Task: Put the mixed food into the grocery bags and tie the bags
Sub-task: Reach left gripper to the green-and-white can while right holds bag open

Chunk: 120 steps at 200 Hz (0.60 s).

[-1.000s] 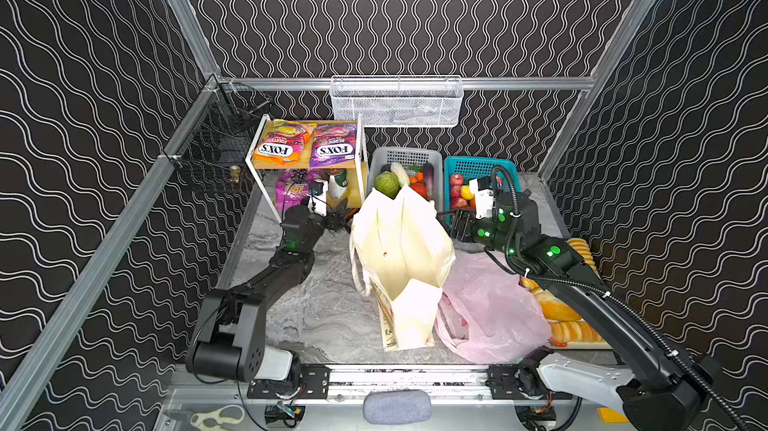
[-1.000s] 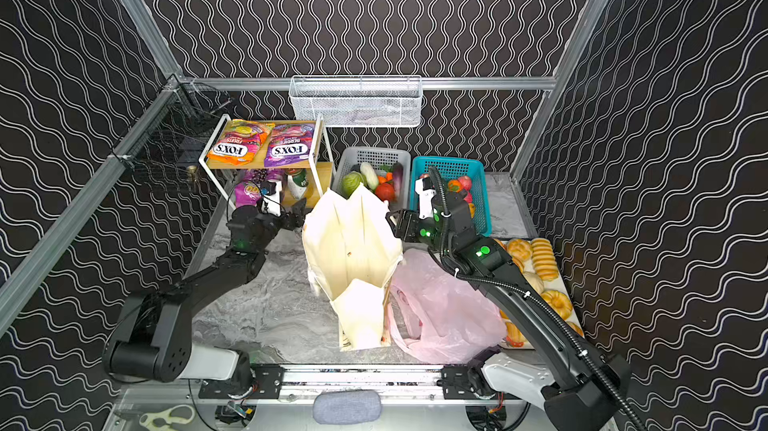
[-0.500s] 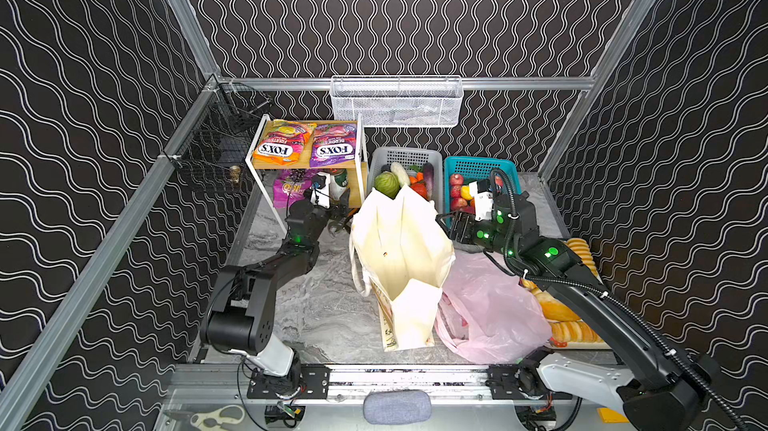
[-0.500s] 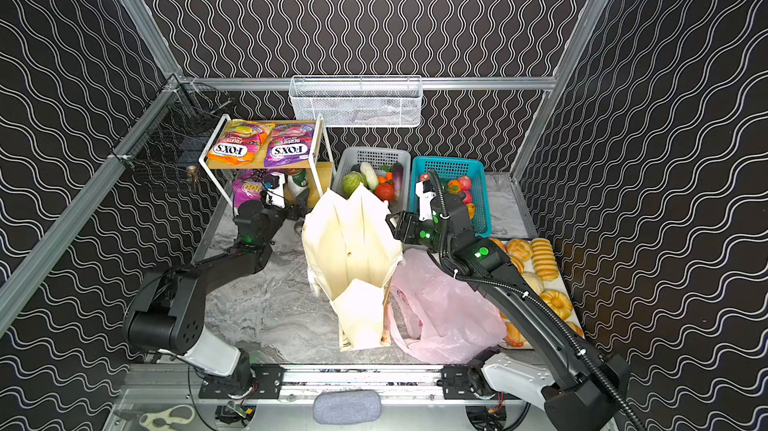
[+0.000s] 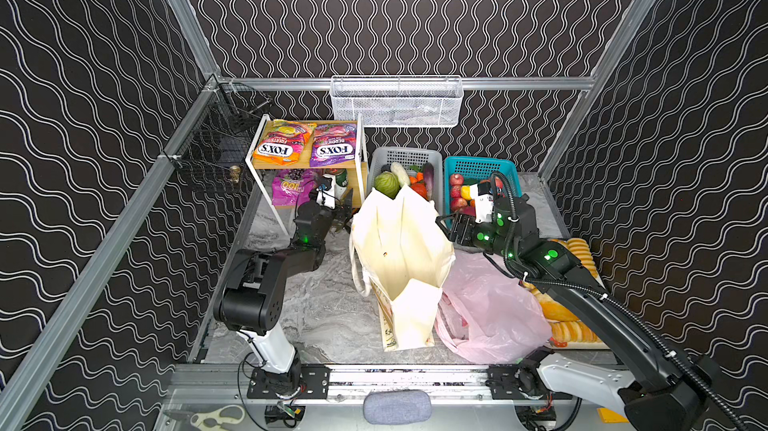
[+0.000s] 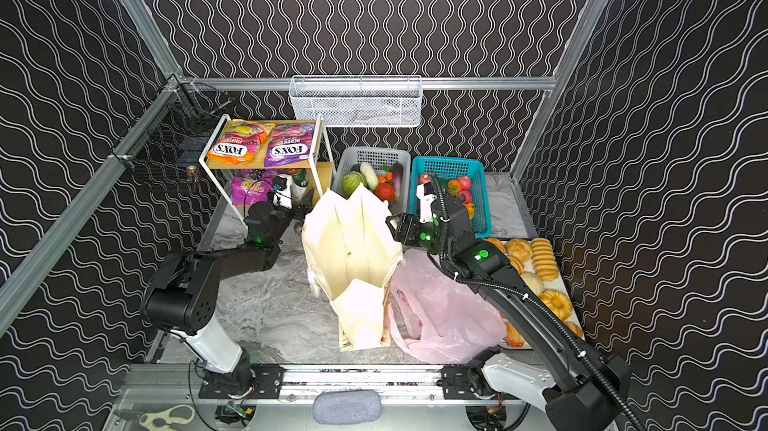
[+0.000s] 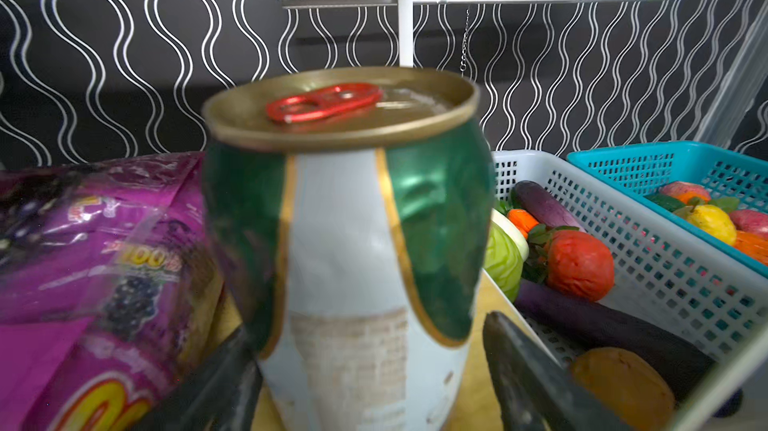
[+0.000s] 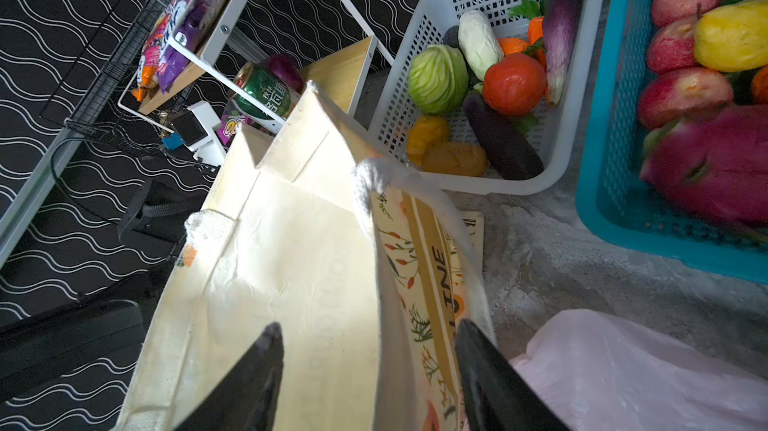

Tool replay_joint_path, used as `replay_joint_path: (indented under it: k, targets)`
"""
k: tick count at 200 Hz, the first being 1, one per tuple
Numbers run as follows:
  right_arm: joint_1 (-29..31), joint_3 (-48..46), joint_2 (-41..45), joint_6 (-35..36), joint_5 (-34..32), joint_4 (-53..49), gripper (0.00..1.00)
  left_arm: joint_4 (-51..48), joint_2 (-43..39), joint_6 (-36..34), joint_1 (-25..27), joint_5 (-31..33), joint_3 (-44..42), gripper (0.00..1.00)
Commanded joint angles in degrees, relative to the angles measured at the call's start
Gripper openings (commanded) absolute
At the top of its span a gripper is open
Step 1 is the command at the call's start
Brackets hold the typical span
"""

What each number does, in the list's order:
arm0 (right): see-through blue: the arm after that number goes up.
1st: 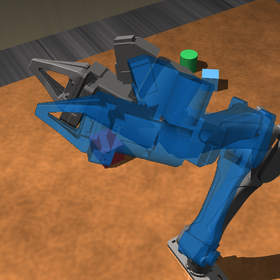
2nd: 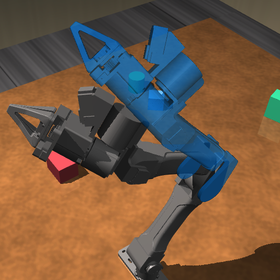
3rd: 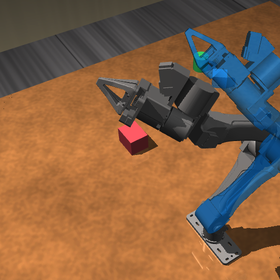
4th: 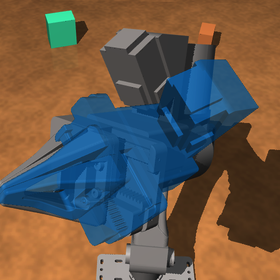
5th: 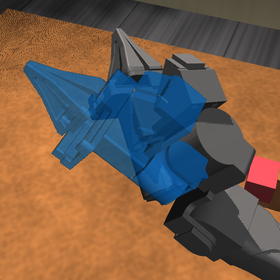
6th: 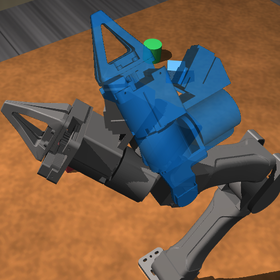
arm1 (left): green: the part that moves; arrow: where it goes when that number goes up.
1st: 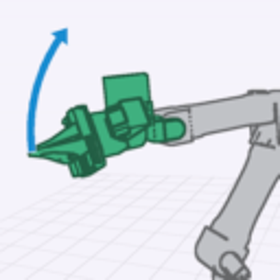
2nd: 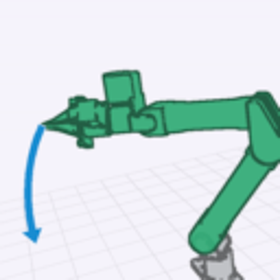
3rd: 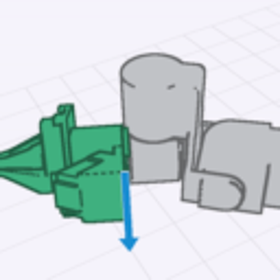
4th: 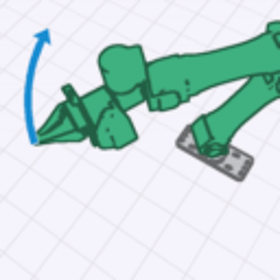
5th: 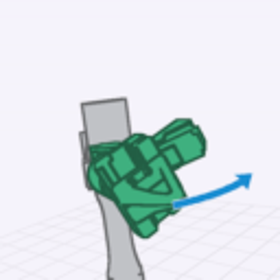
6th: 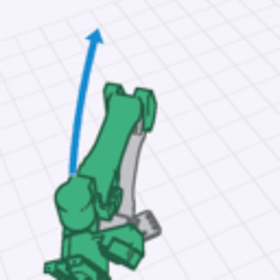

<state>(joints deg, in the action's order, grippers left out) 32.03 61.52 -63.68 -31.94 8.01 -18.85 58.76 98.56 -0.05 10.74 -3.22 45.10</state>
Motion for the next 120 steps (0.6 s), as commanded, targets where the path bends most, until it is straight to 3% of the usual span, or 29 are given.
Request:
replay_joint_path:
  k: [1, 53, 102, 120]
  targets:
    - [-0.02, -0.66, 0.61, -0.58, 0.23, 1.87, 0.67, 4.33, 0.91, -1.36, 0.07, 1.82, 0.95, 0.83]
    - [-0.01, -2.32, 1.39, -1.09, 1.09, 1.89, 0.68, 4.10, 1.72, 0.60, 0.33, 2.89, 2.97, 0.79]
    - [0.00, -3.16, 3.16, -0.94, 0.64, 1.49, 0.68, 5.20, -1.45, -0.65, 1.10, 1.90, -0.85, 0.49]
    - [0.01, -3.24, 3.71, -0.69, 0.18, 1.49, 0.68, 5.27, -4.10, -1.35, 1.71, 2.60, -3.59, 0.44]
